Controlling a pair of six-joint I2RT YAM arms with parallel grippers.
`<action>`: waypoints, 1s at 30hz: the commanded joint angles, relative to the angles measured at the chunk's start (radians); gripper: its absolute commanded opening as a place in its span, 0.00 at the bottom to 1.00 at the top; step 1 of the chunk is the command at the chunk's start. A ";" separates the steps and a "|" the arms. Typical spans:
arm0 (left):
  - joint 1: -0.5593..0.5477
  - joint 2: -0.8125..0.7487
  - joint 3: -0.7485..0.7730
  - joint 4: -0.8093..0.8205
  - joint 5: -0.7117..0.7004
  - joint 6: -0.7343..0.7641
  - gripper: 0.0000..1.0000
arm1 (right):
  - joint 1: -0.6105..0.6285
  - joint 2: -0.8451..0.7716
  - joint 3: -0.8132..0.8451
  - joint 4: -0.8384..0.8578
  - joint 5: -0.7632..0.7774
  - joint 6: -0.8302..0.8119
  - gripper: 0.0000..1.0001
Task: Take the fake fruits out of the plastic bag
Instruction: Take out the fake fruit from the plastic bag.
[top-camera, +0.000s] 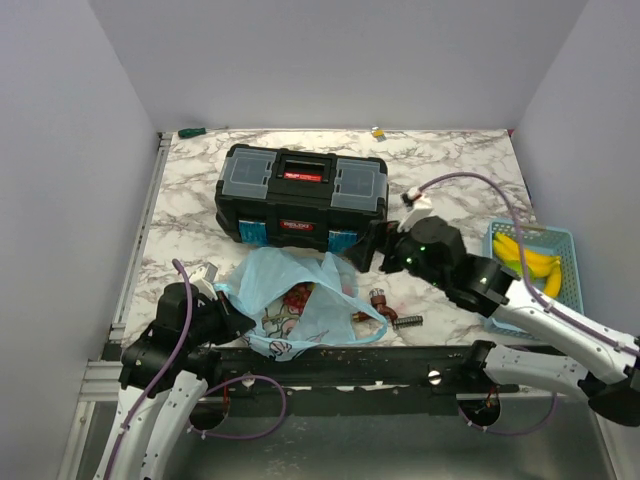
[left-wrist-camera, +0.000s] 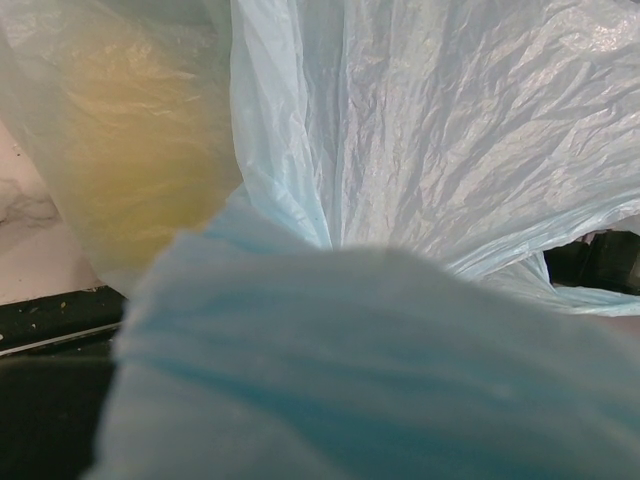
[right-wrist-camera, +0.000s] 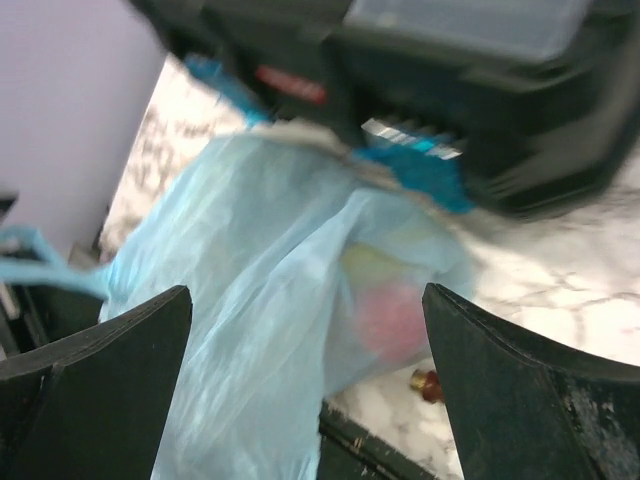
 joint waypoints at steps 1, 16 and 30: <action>0.003 -0.007 0.002 0.002 0.032 0.006 0.00 | 0.180 0.083 0.079 0.070 0.086 -0.046 1.00; 0.003 0.019 0.000 0.002 0.015 0.011 0.00 | 0.729 0.530 0.343 0.182 0.410 -0.345 0.93; 0.003 0.016 -0.001 0.004 0.024 0.018 0.00 | 0.727 0.749 0.179 0.183 0.671 -0.150 0.56</action>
